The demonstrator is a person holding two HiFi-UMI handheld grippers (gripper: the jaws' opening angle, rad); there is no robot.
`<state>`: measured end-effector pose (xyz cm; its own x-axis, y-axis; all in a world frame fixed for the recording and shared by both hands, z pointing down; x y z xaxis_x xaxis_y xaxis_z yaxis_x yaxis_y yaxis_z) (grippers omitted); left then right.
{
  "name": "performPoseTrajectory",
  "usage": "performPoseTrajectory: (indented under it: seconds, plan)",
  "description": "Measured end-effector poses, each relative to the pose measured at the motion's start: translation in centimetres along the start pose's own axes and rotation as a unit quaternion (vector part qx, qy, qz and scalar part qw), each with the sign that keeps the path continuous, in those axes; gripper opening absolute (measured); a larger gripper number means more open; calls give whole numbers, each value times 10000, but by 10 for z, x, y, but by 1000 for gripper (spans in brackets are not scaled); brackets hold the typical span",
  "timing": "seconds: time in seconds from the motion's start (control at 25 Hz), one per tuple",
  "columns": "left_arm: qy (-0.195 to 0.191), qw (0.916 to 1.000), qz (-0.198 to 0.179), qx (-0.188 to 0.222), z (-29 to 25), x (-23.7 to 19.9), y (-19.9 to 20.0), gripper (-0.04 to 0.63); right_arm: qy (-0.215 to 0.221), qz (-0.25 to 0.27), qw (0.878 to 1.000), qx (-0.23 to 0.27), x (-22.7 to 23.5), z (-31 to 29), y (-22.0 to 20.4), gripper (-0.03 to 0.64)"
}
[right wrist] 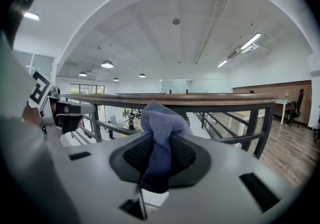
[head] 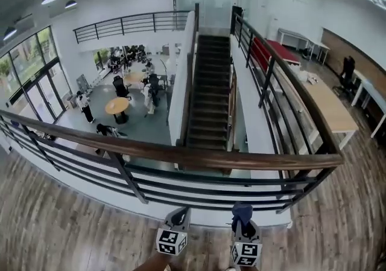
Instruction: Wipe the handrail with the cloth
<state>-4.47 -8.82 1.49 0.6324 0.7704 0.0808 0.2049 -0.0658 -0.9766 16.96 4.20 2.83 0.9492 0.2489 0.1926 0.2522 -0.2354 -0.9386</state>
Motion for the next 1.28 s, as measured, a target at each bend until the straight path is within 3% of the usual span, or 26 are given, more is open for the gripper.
performPoseTrajectory:
  seconds: [0.16, 0.32, 0.48, 0.68, 0.88, 1.28]
  plan:
    - [54, 9992, -77, 384, 47, 11, 51, 2, 175, 220, 9990, 358, -25, 45, 41, 80]
    - [-156, 9980, -303, 525, 82, 23, 67, 2, 383, 285, 9975, 529, -54, 73, 51, 80]
    - [81, 9983, -107, 562, 103, 28, 75, 2, 332, 259, 9980, 463, -63, 87, 46, 80]
    - [40, 9976, -211, 657, 113, 36, 76, 2, 222, 407, 9983, 357, -60, 98, 46, 78]
    - [-8, 9967, -252, 775, 109, 45, 85, 2, 297, 516, 9943, 889, -62, 104, 62, 78]
    - [-69, 9965, -272, 782, 101, 43, 81, 2, 286, 637, 9939, 851, -64, 102, 60, 78]
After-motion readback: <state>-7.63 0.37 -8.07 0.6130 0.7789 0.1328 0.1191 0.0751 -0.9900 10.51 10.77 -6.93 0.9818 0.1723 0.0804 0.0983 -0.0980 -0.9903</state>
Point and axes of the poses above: the fingertips, and each gripper's own axes: z backward along the fingers, x to its right, y out of its top, the point moved 6 cm from there along z, backward along the fingers, and after that the axes turned 13 degrees about -z, right-handed, at the moved point
